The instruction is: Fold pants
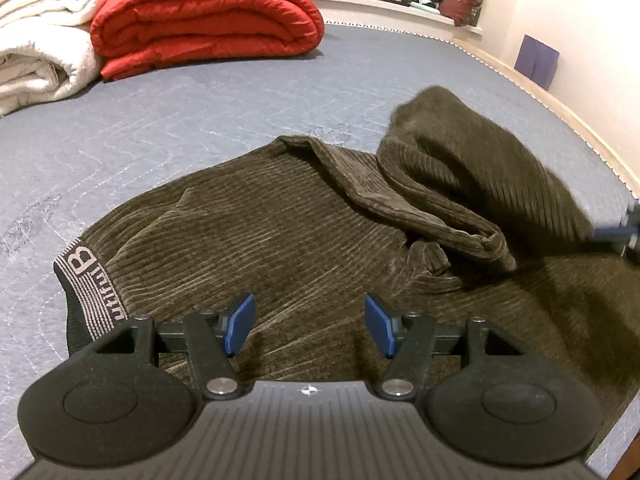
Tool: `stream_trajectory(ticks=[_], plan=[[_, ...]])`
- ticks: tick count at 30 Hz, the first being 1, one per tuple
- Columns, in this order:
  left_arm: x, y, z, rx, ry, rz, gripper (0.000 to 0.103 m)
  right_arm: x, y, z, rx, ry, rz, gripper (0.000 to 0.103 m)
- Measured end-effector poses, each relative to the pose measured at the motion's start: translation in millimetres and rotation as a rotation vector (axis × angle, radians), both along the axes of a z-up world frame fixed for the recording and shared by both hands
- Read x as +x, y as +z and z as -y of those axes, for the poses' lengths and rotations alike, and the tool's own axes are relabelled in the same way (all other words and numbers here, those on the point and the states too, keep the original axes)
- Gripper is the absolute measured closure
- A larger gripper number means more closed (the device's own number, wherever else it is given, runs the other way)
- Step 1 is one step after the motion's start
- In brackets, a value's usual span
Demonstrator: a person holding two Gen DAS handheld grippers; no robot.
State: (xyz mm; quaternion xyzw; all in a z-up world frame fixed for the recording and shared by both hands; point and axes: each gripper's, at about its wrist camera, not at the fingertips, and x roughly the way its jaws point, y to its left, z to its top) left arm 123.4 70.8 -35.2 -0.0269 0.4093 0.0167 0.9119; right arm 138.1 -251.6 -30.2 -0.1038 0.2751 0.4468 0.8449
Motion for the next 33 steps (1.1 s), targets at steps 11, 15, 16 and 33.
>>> stream_trajectory(ticks=[11,15,16,33], plan=[[7,0,0,-0.025,0.003,-0.007,0.037,70,-18,63,0.412,-0.369,-0.283,0.033],[9,-1,0,-0.026,0.012,-0.015,0.037,104,-55,73,0.554,-0.469,-0.490,0.033],[10,-2,-1,-0.027,0.016,-0.017,0.037,108,-63,70,0.571,-0.484,-0.529,0.033],[24,-19,-12,-0.037,0.064,-0.064,0.037,182,-109,38,0.670,-0.590,-0.691,0.092]])
